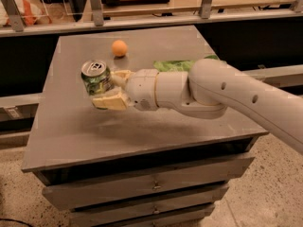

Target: Move green can near orange

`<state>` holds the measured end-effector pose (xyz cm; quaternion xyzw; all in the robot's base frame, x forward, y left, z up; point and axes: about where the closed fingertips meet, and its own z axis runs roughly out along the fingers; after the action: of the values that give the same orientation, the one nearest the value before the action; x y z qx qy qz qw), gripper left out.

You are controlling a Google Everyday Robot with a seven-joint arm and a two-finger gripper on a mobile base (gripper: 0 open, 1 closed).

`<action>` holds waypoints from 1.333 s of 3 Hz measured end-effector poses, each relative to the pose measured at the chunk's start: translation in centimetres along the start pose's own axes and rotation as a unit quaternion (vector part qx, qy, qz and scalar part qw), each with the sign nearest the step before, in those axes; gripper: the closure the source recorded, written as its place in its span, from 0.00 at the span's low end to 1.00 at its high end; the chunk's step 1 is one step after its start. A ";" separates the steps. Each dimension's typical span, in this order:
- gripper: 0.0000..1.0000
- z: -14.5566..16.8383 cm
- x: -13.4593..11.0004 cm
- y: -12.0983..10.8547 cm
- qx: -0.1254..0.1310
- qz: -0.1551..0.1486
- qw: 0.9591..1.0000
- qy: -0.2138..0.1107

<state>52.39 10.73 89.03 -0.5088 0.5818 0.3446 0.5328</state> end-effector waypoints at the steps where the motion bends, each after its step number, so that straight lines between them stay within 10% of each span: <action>1: 1.00 -4.2 0.0 -2.9 0.092 -0.011 0.995 0.037; 2: 1.00 -9.0 -0.3 -5.0 0.189 -0.020 0.979 0.078; 4: 1.00 -17.3 -0.2 -8.8 0.339 -0.020 0.930 0.140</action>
Offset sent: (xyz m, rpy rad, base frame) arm 0.0290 -0.1838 0.0517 -0.2265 -0.1458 -0.6912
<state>56.10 -7.72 93.88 -0.3525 0.7227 0.0413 0.5931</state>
